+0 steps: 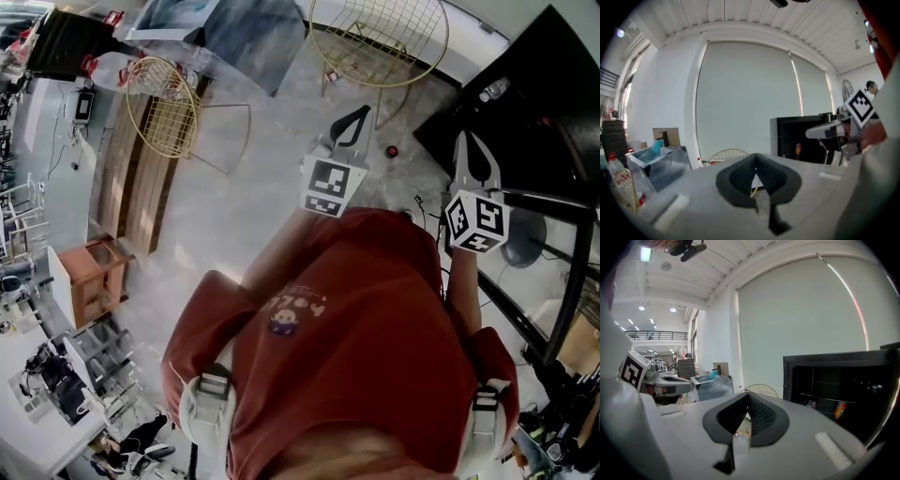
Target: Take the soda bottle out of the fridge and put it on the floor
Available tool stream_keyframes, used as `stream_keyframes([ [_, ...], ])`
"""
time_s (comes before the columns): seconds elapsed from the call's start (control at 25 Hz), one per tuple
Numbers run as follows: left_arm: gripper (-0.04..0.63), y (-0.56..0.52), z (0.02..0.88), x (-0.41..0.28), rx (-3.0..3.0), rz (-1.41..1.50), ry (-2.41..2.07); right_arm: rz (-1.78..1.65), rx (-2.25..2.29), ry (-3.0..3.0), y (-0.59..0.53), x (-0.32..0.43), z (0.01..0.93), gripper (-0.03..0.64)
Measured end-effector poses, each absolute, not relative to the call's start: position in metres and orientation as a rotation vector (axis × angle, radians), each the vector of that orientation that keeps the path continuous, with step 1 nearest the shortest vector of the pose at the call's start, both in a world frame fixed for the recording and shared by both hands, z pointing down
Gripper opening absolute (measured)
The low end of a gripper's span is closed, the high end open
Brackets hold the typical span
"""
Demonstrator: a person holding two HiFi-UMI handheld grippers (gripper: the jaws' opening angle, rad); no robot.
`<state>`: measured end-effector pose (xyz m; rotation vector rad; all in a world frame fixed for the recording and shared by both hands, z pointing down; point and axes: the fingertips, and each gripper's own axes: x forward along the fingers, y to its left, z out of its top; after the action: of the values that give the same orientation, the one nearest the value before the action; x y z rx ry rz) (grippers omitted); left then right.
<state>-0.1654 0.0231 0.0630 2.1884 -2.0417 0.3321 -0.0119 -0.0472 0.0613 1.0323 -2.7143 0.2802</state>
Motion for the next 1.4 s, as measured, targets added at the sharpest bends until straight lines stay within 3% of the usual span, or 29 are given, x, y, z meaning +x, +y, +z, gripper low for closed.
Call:
stream_keyframes([
  [1.4, 0.0, 0.022, 0.068, -0.162, 2.211, 0.276, -2.024, 0.268, 1.092, -2.704, -0.048, -0.002, 0.063, 0.002],
])
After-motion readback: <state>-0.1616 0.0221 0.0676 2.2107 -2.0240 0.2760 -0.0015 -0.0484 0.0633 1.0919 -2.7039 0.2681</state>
